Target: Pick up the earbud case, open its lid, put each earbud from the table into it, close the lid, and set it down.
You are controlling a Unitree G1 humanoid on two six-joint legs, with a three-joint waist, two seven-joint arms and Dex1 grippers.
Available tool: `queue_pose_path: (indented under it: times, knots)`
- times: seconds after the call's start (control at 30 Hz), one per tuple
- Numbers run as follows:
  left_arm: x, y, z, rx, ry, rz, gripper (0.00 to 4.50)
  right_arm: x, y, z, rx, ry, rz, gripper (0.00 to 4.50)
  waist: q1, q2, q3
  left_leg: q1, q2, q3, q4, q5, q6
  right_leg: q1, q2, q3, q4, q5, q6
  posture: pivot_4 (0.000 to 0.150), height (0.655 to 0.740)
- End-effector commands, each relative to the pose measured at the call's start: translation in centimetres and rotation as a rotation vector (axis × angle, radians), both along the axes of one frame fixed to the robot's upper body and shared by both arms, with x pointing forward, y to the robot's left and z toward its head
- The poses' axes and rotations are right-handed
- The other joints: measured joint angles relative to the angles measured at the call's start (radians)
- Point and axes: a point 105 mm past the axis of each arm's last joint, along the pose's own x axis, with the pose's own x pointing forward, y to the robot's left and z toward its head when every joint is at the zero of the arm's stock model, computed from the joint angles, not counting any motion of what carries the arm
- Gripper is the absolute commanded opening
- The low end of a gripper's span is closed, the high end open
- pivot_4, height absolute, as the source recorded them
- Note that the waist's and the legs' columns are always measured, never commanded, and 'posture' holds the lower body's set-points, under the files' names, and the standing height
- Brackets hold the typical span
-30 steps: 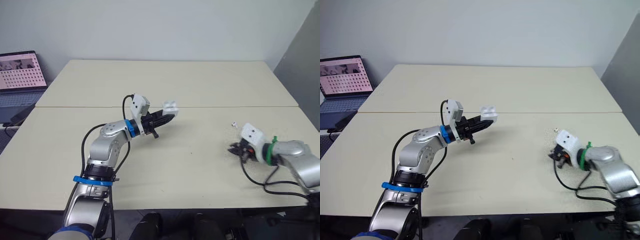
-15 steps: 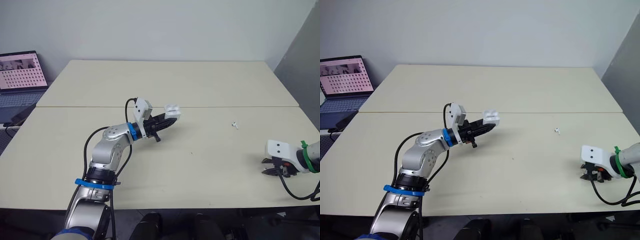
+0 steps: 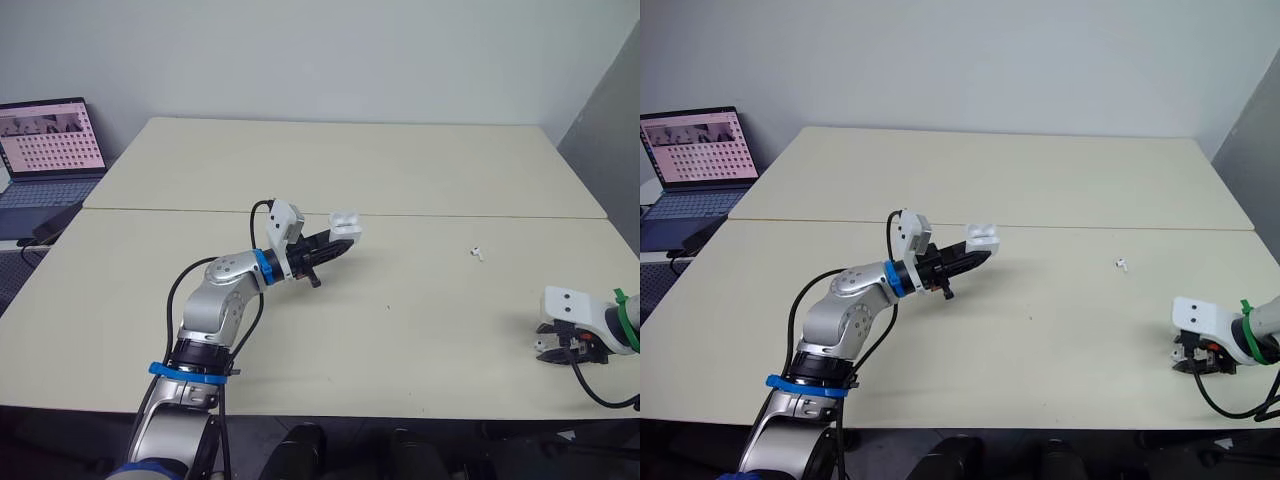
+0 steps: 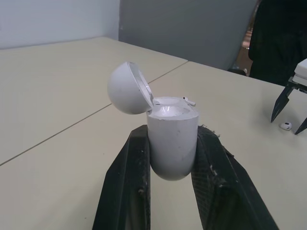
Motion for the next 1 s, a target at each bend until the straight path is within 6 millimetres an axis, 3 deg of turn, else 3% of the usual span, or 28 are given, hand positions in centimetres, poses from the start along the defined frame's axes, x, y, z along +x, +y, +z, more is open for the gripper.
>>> queue_pose_path:
  times: [0.03, 0.2, 0.27, 0.4, 0.53, 0.57, 0.63, 0.73, 0.87, 1.0]
  knots:
    - [-0.2, -0.5, 1.7, -0.017, -0.061, -0.021, 0.75, 0.1, 0.4, -0.3, 0.013, -0.001, -0.023, 2.10, 0.001, 0.000, 0.000, 0.000, 0.000, 0.000, 0.000, 0.000, 0.000, 0.000, 0.000, 0.000, 0.000, 0.000, 0.000, 0.150, 0.7400]
    - [-0.1, -0.7, 1.6, -0.013, -0.064, -0.020, 0.75, 0.0, 1.4, 0.1, 0.086, 0.012, -0.014, 0.44, -0.004, 0.000, 0.000, 0.000, 0.001, 0.001, 0.000, 0.000, 0.000, 0.000, 0.000, 0.000, 0.000, 0.000, 0.000, 0.150, 0.7400]
    - [-0.2, -0.9, 1.5, -0.012, -0.065, -0.026, 0.75, 0.1, 1.8, 0.4, 0.119, 0.009, -0.011, 0.40, -0.004, 0.000, 0.000, 0.000, 0.001, 0.002, 0.000, 0.000, 0.000, 0.000, 0.000, 0.000, 0.000, -0.001, 0.002, 0.150, 0.7400]
    - [-0.5, -1.4, 1.4, -0.016, -0.066, -0.055, 0.75, 2.8, 5.6, 3.6, 0.305, -0.127, -0.012, 0.40, -0.015, 0.000, 0.000, 0.000, 0.002, 0.003, 0.000, 0.000, 0.000, -0.001, 0.000, 0.000, 0.000, -0.001, 0.002, 0.150, 0.7400]
    - [-0.5, -1.8, 1.6, -0.049, -0.088, -0.038, 0.75, 6.4, 11.1, 9.4, 0.557, -0.415, -0.025, 0.40, -0.020, 0.000, 0.000, 0.000, 0.003, 0.004, -0.001, 0.000, 0.000, -0.002, 0.001, 0.001, 0.000, 0.001, -0.002, 0.150, 0.7400]
    - [-0.5, -1.8, 1.6, -0.057, -0.092, -0.034, 0.75, 6.8, 11.8, 10.2, 0.596, -0.455, -0.032, 0.40, -0.018, 0.000, 0.001, 0.000, 0.003, 0.003, -0.001, 0.000, 0.000, -0.002, 0.001, 0.000, 0.000, 0.001, -0.002, 0.150, 0.7400]
    - [-0.5, -2.2, 2.0, -0.087, -0.108, -0.022, 0.75, 7.8, 14.4, 13.8, 0.813, -0.579, -0.108, 0.40, -0.016, -0.001, 0.001, -0.001, 0.003, 0.001, -0.001, 0.000, -0.001, -0.002, 0.001, 0.000, 0.000, 0.001, -0.002, 0.150, 0.7400]
    - [-0.3, -3.3, 3.3, -0.152, -0.135, -0.005, 0.75, 7.7, 19.4, 17.9, 1.119, -0.683, -0.164, 0.40, -0.015, 0.000, 0.001, -0.002, 0.002, 0.000, -0.001, 0.000, -0.002, -0.003, 0.001, 0.000, 0.001, 0.001, -0.002, 0.150, 0.7400]
    - [0.2, -4.2, 4.6, -0.187, -0.179, 0.008, 0.75, 7.5, 23.3, 18.8, 1.283, -0.671, -0.248, 0.40, -0.013, 0.000, 0.000, -0.004, 0.001, -0.003, -0.001, 0.002, -0.005, -0.007, 0.002, 0.000, 0.003, 0.002, -0.003, 0.150, 0.7400]
    - [0.6, -4.3, 5.6, -0.198, -0.208, 0.009, 0.75, 7.8, 24.4, 18.8, 1.320, -0.652, -0.297, 0.40, -0.013, 0.000, 0.000, -0.005, -0.004, -0.004, 0.000, 0.002, -0.005, -0.007, 0.000, 0.002, 0.003, 0.002, -0.002, 0.150, 0.7400]
